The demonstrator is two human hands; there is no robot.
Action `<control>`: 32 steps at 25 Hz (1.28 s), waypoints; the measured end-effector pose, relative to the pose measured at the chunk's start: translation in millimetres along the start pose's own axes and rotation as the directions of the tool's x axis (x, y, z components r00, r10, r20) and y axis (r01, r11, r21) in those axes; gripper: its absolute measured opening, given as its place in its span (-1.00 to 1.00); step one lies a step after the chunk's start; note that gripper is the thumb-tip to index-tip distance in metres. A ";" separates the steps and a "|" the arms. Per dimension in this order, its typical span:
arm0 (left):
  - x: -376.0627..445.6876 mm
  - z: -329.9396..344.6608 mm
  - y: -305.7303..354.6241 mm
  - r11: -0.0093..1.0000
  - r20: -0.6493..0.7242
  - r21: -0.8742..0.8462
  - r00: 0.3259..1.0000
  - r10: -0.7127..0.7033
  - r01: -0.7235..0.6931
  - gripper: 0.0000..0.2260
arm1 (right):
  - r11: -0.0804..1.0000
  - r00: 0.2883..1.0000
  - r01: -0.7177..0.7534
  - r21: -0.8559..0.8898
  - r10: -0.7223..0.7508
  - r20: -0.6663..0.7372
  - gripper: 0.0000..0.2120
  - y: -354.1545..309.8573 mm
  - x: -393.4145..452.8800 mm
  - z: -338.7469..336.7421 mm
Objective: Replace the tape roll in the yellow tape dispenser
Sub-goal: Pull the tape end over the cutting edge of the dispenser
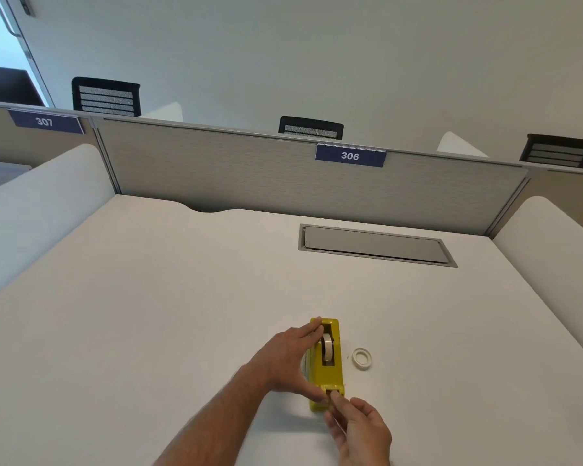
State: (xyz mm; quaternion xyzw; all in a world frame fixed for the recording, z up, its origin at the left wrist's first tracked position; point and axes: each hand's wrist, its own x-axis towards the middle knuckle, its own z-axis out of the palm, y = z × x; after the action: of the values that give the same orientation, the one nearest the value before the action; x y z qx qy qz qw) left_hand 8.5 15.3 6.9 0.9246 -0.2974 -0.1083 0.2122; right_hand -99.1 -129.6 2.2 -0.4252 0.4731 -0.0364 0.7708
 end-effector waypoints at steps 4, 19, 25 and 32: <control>-0.7 -0.6 -0.6 1.000 0.001 -0.003 1.000 0.000 0.000 0.13 | 1.000 1.000 -0.009 0.001 0.009 0.007 -0.72 1.9 0.9 0.7; -0.6 1.6 -0.8 0.999 0.000 -0.029 1.000 -0.016 0.016 0.11 | -0.304 -0.066 0.929 -0.214 -0.700 0.711 -0.83 -16.0 21.6 -16.0; -0.4 0.9 0.0 1.000 0.014 -0.009 1.000 -0.016 0.016 0.13 | -0.201 0.024 0.952 -0.233 -0.705 0.709 -0.97 -18.2 18.1 -11.9; 0.2 0.7 0.2 1.000 0.018 0.005 1.000 -0.021 0.021 0.12 | 0.898 0.928 0.372 -0.234 -0.356 0.108 -0.72 -10.6 4.6 2.9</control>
State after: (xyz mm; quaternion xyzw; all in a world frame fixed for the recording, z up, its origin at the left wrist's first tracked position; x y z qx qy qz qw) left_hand 8.3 14.8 6.3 0.9271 -0.2898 -0.1181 0.2064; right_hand -90.7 -136.7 6.8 -0.6007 0.3616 -0.1067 0.7050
